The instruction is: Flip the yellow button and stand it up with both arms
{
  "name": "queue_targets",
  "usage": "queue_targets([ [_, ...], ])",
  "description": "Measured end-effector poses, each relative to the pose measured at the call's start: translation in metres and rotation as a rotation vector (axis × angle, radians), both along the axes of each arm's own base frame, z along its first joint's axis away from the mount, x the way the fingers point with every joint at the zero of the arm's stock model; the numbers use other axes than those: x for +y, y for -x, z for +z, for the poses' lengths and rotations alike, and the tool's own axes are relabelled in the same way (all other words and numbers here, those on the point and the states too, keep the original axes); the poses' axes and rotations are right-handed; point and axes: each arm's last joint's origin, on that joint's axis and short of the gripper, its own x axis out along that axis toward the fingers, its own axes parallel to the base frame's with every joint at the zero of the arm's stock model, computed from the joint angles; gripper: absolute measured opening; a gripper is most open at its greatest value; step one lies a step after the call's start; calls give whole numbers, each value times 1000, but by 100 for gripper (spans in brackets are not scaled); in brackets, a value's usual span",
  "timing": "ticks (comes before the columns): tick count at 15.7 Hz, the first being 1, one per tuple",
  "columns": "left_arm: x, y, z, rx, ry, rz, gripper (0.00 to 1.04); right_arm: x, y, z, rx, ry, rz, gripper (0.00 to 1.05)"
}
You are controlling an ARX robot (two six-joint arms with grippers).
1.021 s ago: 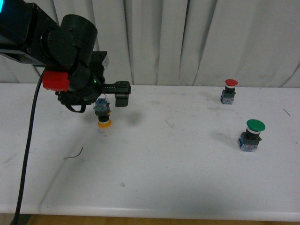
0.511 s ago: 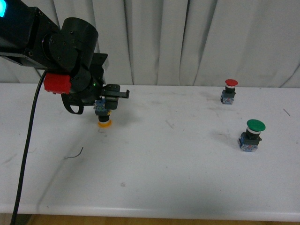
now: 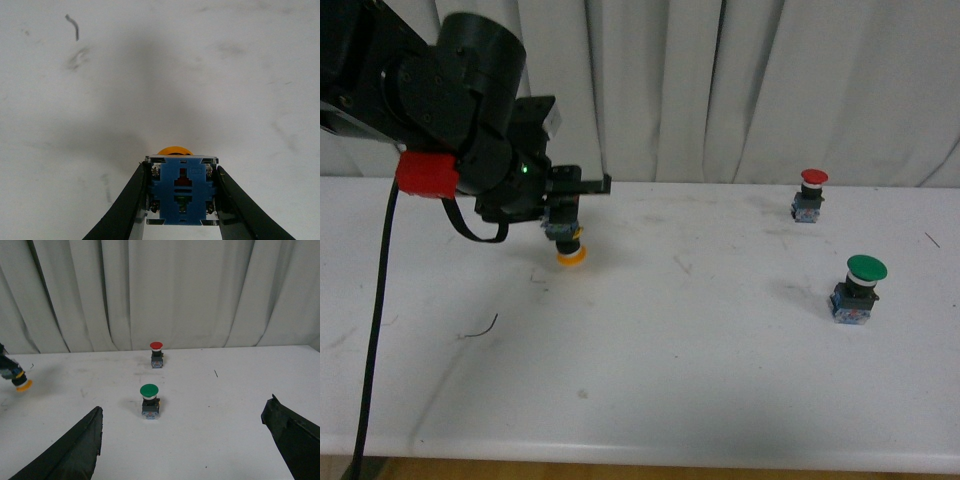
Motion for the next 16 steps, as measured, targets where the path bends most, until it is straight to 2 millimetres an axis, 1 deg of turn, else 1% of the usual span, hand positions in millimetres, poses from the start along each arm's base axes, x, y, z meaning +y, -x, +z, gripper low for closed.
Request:
queue_targets([
  [1,-4,10,19,-49,76,-21,32,0,0,0,0,0,0,98],
  [3,-9,33,68,-172,283,-79,32,0,0,0,0,0,0,98],
  [4,-10,39,79,-198,341,-98,32,0,0,0,0,0,0,98],
  [6,-11,46,87,-223,408,-117,31,0,0,0,0,0,0,98],
  [7,-12,56,93,-233,527,-158,31,0,0,0,0,0,0,98],
  [9,-17,70,89,-215,722,-232,31,0,0,0,0,0,0,98],
  [11,-19,79,89,-227,895,-309,31,0,0,0,0,0,0,98],
  [12,-19,81,93,-260,967,-346,31,0,0,0,0,0,0,98],
  [13,-20,80,92,-281,1016,-358,31,0,0,0,0,0,0,98],
  [16,-19,77,84,-257,1033,-339,31,0,0,0,0,0,0,98],
])
